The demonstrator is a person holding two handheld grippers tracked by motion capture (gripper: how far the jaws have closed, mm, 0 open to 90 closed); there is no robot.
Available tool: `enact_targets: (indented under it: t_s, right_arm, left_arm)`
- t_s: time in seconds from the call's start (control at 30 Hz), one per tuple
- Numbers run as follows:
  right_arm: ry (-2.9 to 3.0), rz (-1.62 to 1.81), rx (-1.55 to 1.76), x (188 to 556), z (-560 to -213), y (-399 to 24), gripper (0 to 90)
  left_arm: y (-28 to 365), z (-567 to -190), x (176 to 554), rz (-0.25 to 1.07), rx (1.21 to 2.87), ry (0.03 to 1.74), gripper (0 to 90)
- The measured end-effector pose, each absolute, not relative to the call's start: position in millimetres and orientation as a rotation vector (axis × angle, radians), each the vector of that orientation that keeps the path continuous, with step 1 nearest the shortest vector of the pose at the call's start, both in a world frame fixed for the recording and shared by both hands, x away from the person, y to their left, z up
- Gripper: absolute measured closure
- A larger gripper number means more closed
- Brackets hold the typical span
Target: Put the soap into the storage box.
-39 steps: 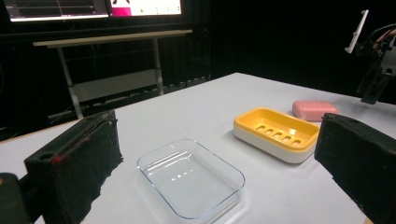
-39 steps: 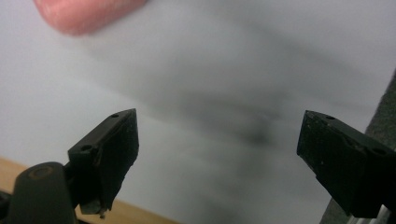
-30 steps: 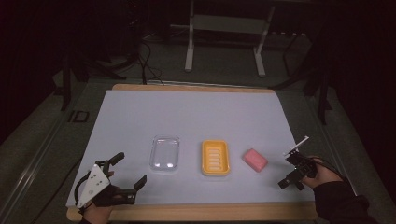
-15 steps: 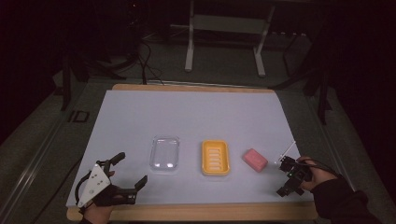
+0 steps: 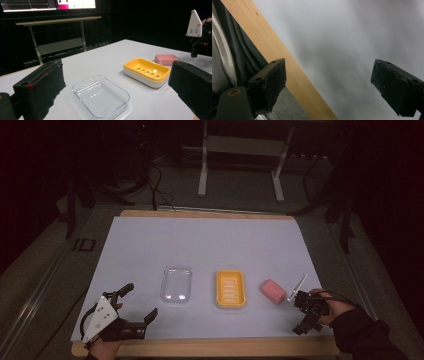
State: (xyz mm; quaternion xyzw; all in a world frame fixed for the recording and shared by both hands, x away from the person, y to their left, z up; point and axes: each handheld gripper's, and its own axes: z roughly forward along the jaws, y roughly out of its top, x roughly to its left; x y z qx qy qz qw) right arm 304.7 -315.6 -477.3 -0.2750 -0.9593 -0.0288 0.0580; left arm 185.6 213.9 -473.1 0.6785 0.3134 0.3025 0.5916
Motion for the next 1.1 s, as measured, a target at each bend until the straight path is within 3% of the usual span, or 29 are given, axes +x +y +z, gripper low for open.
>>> enact_targets:
  t_s: [1.1]
  right_arm:
    - [-3.006, -0.427, -0.86, 333, -459, -291, 11.0]
  left_arm:
    - [214, -474, 187, 0.693, 1.579, 0.728, 0.7]
